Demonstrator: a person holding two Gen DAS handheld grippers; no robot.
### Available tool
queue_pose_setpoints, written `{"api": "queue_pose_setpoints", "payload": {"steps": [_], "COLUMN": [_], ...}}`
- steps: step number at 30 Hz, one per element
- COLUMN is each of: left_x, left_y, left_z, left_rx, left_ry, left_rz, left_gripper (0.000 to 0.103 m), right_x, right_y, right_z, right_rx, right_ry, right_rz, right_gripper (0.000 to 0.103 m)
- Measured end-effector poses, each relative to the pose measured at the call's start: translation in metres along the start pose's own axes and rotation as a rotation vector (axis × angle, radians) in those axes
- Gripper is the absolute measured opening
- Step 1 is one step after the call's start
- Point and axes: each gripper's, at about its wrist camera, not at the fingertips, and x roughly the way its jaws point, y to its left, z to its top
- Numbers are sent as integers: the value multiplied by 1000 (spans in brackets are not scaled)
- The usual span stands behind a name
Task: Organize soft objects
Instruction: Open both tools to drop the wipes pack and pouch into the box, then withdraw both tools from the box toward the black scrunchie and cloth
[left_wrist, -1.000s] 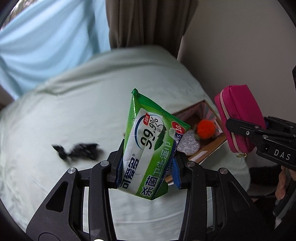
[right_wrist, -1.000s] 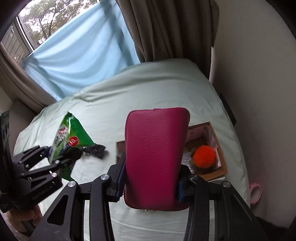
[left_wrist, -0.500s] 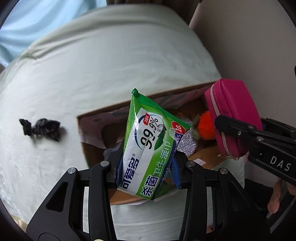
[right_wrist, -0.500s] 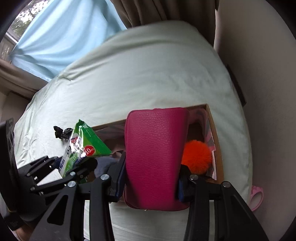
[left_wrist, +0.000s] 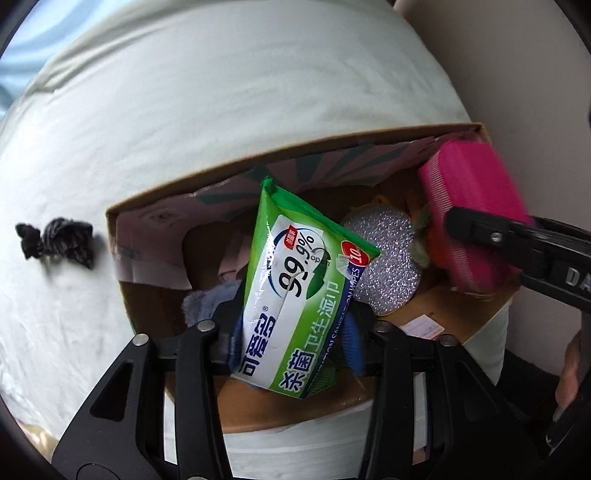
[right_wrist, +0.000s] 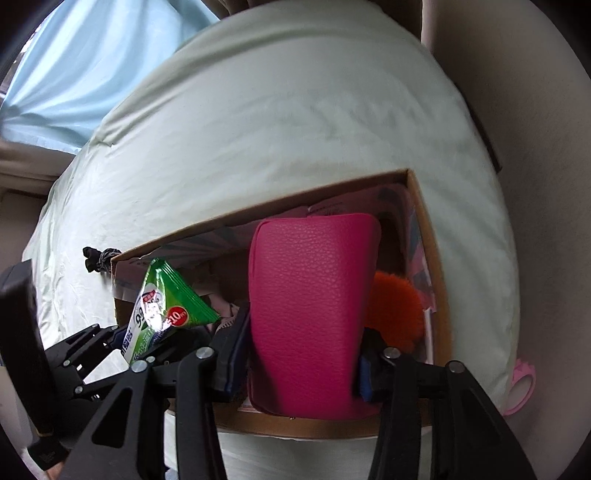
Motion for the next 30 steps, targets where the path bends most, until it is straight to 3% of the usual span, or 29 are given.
{"api": "queue_pose_setpoints", "payload": {"steps": [1,2,3,4,7,20,30], "left_x": [-1,0,-2,-4,-8,-43,-104], "left_y": [-1,-3,-5,-7,-8,-2,4], "left_z": [1,1,-1,-2,-4,-20,-47], "left_rx": [12,35,51,67,82,74,82], "left_ry": [4,12,6,2,2,-54,-154], "left_rz": [21,61,79,85,74,42,21], "left_gripper": [82,102,103,103,103,102,102], "right_x": [0,-2,-5,-8,-13,-36,-87], "right_y": [1,1,1,1,1,20,46], "right_z": [1,1,1,1,1,-15,-48], "right_rx": [3,6,6,5,-6,-18,-19], "right_ry": [-9,-30,-54,-72,-108,-118,-186], "right_rz": [-11,-24,-24,-20,-27,-8,-14], "right_gripper": [59,83,97,103,103,103,103]}}
